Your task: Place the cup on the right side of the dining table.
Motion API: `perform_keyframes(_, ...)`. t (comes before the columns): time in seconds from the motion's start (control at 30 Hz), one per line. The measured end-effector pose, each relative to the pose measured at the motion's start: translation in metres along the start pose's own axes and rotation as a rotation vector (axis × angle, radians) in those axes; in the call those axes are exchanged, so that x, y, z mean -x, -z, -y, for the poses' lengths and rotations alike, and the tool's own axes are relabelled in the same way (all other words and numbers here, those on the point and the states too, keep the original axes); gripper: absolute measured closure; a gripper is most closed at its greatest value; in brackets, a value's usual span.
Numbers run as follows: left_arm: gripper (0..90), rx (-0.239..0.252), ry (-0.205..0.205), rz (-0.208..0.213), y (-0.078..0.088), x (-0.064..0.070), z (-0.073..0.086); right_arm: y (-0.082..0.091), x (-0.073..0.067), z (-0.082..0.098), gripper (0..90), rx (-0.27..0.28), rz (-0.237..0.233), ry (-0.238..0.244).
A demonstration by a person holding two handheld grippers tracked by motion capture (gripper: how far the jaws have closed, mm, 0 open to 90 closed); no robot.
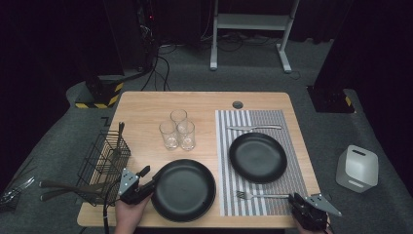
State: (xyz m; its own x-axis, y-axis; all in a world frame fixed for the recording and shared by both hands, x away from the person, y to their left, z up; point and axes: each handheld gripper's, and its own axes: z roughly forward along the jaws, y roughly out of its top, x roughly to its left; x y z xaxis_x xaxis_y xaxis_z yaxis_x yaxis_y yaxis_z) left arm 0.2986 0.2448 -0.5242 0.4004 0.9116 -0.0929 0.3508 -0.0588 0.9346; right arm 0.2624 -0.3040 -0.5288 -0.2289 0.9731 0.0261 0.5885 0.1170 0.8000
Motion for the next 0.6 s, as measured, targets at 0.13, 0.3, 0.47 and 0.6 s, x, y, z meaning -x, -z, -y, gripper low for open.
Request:
perform_keyframes(0.13,49.4,0.000,0.000,0.000,-0.0001,0.0000,0.0000,-0.0011,0.0007,-0.0009,72.6,-0.001,0.000,-0.001)
perform_keyframes(0.3,49.4,0.000,-0.001,0.001,-0.0001,0.0001,0.0000,-0.0023,0.0007,-0.0021,72.6,-0.002,0.002,0.001)
perform_keyframes(0.47,49.4,0.000,-0.001,0.000,-0.0002,0.0000,-0.0001,-0.0024,0.0008,-0.0017,72.4,0.000,0.000,-0.005)
perform_keyframes(0.6,49.4,0.000,-0.002,0.001,-0.0002,0.0001,-0.0001,-0.0031,0.0010,-0.0019,72.4,0.002,0.001,-0.004)
